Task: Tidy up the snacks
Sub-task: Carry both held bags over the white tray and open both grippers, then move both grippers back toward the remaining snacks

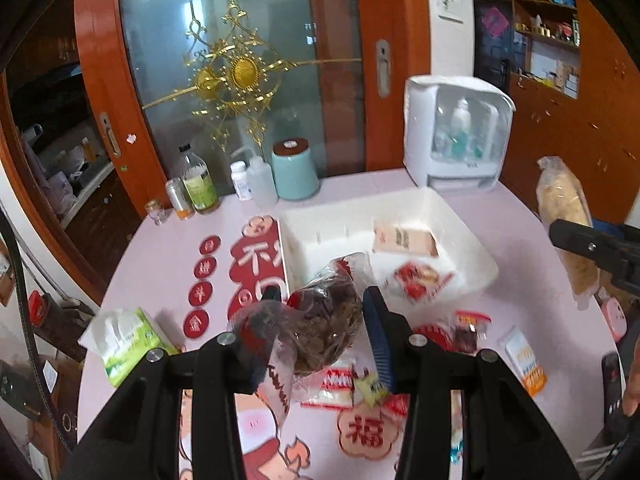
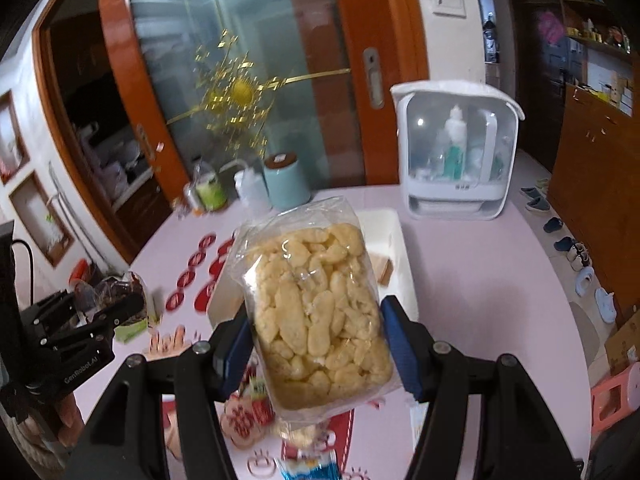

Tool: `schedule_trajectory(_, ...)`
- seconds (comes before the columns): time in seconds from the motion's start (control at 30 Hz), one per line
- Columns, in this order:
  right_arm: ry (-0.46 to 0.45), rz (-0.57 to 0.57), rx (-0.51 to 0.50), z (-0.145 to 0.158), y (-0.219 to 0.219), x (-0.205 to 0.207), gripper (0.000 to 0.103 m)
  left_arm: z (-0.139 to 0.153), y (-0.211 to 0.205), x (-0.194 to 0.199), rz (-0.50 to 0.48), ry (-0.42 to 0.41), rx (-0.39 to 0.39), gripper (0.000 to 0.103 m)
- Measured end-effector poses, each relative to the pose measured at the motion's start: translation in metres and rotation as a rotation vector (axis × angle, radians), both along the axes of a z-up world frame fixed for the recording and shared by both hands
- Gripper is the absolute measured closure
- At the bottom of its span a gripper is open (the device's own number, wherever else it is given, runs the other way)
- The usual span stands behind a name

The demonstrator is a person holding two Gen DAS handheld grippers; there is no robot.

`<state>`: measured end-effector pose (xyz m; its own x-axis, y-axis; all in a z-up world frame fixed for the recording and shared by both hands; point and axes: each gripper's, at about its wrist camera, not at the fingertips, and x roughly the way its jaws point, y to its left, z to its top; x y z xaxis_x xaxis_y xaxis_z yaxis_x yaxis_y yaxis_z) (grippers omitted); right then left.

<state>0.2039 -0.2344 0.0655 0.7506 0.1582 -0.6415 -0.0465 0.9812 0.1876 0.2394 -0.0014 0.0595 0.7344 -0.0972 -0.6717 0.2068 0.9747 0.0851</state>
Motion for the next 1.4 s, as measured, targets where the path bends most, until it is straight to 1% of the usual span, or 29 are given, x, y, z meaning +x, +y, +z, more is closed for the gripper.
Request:
schedule_trajectory(0.1, -0.024, -0.020, -0.002, 0.010, -0.001, 0.018, 0.041, 0.012, -0.003, 0.022, 0.021, -0.023, -0.006, 0.062)
schedule_trajectory(0.2, -0.045, -0.042, -0.008, 0.016, 0.001, 0.040, 0.041, 0.020, -0.007, 0.047, 0.035, -0.038, -0.029, 0.062)
schedule_trajectory(0.37, -0.048, -0.088, -0.017, 0.009, 0.000, 0.081, 0.041, 0.024, -0.013, 0.094, 0.085, -0.075, -0.034, 0.062)
schedule_trajectory(0.47, -0.037, -0.120, -0.036, -0.004, -0.002, 0.105, 0.041, 0.012, -0.016, 0.122, 0.108, -0.061, -0.031, 0.062)
schedule_trajectory(0.5, -0.025, -0.130, -0.037, -0.010, -0.004, 0.114, 0.041, 0.004, -0.018, 0.132, 0.122, -0.049, -0.028, 0.062)
schedule_trajectory(0.6, 0.019, -0.139, -0.038, -0.032, -0.007, 0.141, 0.041, -0.024, -0.022, 0.161, 0.140, 0.015, -0.039, 0.061)
schedule_trajectory(0.67, 0.053, -0.132, -0.046, -0.045, -0.007, 0.153, 0.041, -0.038, -0.026, 0.171, 0.149, 0.038, -0.036, 0.061)
schedule_trajectory(0.7, 0.078, -0.129, -0.054, -0.053, -0.007, 0.159, 0.041, -0.045, -0.029, 0.177, 0.153, 0.037, -0.030, 0.057)
schedule_trajectory(0.73, 0.104, -0.128, -0.063, -0.061, -0.007, 0.165, 0.040, -0.049, -0.030, 0.178, 0.154, 0.039, -0.026, 0.048)
schedule_trajectory(0.77, 0.128, -0.129, -0.072, -0.069, -0.007, 0.170, 0.040, -0.053, -0.032, 0.182, 0.153, 0.046, -0.021, 0.020)
schedule_trajectory(0.8, 0.139, -0.133, -0.077, -0.073, -0.007, 0.172, 0.040, -0.057, -0.034, 0.184, 0.162, 0.051, -0.015, 0.006)
schedule_trajectory(0.87, 0.155, -0.125, -0.074, -0.082, -0.007, 0.175, 0.039, -0.060, -0.034, 0.183, 0.181, 0.029, -0.025, 0.006)
schedule_trajectory(0.97, 0.158, -0.109, -0.062, -0.086, -0.005, 0.175, 0.038, -0.062, -0.037, 0.182, 0.168, 0.037, -0.031, 0.006)
schedule_trajectory(1.17, 0.121, -0.076, -0.052, -0.073, 0.001, 0.162, 0.034, -0.060, -0.042, 0.162, 0.145, 0.008, 0.017, 0.006)
schedule_trajectory(1.3, 0.108, -0.064, -0.065, -0.064, -0.001, 0.143, 0.034, -0.059, -0.042, 0.143, 0.111, 0.011, 0.033, 0.006)
schedule_trajectory(1.4, 0.115, -0.049, -0.076, -0.062, -0.003, 0.125, 0.034, -0.057, -0.040, 0.127, 0.086, 0.016, 0.034, 0.006)
